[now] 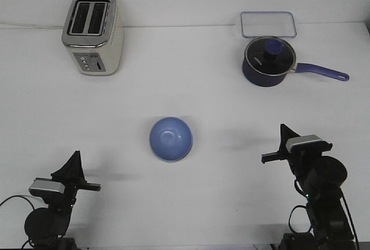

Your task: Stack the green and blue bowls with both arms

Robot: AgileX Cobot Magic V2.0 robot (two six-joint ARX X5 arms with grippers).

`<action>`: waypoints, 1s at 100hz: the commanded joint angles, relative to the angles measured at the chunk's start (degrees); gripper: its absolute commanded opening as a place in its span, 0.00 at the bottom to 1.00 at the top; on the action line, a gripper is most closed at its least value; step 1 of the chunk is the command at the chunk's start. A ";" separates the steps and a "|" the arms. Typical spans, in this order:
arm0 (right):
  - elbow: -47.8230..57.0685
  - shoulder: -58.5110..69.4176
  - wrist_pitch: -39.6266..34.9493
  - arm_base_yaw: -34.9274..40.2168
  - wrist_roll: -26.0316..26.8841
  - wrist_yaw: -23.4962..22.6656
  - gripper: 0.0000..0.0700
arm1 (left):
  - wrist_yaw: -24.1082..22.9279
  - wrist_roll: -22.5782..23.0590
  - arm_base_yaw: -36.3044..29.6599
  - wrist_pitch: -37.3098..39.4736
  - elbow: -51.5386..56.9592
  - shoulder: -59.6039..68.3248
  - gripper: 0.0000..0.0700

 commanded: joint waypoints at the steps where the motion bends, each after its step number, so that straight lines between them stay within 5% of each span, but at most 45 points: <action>1: 0.46 0.24 0.68 0.09 0.33 0.00 0.00 | -0.33 -0.09 0.04 0.74 -1.14 -0.13 0.02; 100: -3.39 -9.07 0.68 0.13 -0.11 0.61 0.00 | -0.33 -0.09 0.04 0.72 -1.14 -0.13 0.02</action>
